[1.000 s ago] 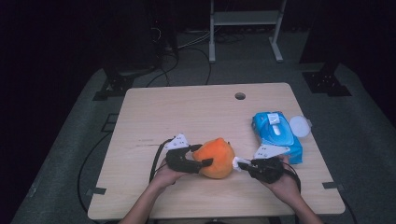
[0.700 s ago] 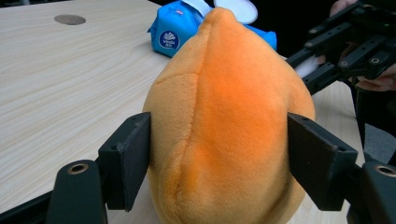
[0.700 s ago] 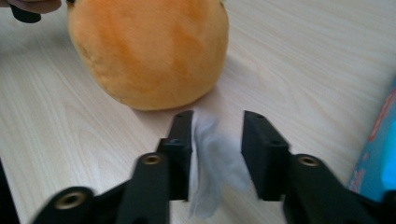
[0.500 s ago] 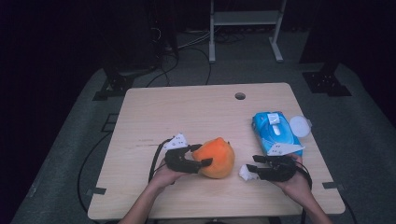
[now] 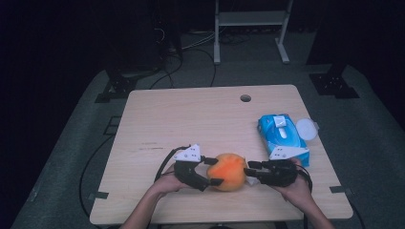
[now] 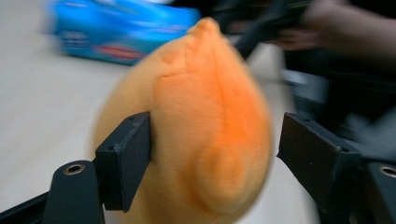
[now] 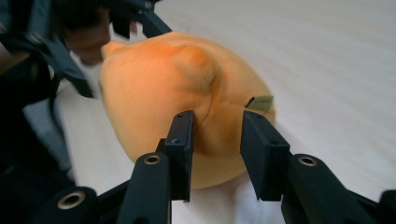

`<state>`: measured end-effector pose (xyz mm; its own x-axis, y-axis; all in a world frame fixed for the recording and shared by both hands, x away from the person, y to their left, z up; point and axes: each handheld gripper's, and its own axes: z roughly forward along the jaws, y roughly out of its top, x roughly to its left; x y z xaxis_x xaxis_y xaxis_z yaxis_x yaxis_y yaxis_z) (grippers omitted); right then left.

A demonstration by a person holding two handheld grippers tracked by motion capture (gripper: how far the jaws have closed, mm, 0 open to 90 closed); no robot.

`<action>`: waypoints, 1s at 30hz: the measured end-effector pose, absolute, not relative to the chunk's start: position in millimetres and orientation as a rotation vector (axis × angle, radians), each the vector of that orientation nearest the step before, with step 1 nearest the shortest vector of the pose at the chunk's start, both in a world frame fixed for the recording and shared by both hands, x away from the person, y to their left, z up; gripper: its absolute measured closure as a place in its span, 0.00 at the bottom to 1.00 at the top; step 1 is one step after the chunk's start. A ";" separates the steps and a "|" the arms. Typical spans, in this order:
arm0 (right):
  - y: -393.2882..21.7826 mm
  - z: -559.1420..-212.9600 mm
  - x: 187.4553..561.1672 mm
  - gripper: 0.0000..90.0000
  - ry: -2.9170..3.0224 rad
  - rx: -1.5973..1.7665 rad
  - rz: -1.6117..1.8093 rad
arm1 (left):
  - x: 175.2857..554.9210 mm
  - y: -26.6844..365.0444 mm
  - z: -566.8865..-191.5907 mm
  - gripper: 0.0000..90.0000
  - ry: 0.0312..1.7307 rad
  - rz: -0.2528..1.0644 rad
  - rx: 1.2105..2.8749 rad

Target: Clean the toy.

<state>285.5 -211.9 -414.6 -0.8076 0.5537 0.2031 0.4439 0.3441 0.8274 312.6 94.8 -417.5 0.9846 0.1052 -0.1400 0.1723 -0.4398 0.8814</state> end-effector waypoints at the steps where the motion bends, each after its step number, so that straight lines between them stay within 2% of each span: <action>1: -211.9 -414.6 285.5 0.71 2.481 0.925 1.470 | 312.6 94.8 -417.5 0.26 0.196 -0.077 2.030; 2: -209.8 -416.0 282.8 0.71 2.519 0.876 1.468 | 309.8 95.6 -415.1 0.24 0.137 -0.097 2.058; 5: -208.1 -415.9 275.7 0.71 2.572 0.802 1.446 | 310.3 98.9 -411.8 0.24 0.127 -0.118 2.021; 6: -206.9 -415.9 273.4 0.71 2.590 0.779 1.441 | 312.5 101.6 -408.9 0.24 0.148 -0.121 1.965; 9: -200.9 -415.6 268.9 0.71 2.626 0.714 1.434 | 314.5 101.0 -407.7 0.24 0.198 -0.099 1.938; 11: -188.0 -414.9 260.3 0.71 2.686 0.605 1.414 | 315.0 96.1 -412.2 0.25 0.236 -0.081 1.974; 15: -180.6 -413.3 253.5 0.71 2.742 0.520 1.367 | 311.6 91.6 -418.8 0.25 0.201 -0.107 2.025; 20: -198.9 -403.5 260.6 0.62 2.688 0.585 1.466 | 303.8 88.3 -416.6 0.25 0.087 -0.120 2.070; 24: -196.9 -406.0 265.7 0.58 2.666 0.620 1.446 | 300.2 89.6 -411.0 0.24 0.020 -0.113 2.053; 30: -190.5 -414.7 264.2 0.50 2.730 0.569 1.366 | 309.8 103.4 -412.9 0.15 0.116 -0.055 2.130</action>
<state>264.2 -190.5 -414.7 -0.9322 0.3381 0.1290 0.3059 0.5459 0.7800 309.8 103.4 -412.9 0.9944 0.0618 -0.0856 0.1053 -0.5292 0.8419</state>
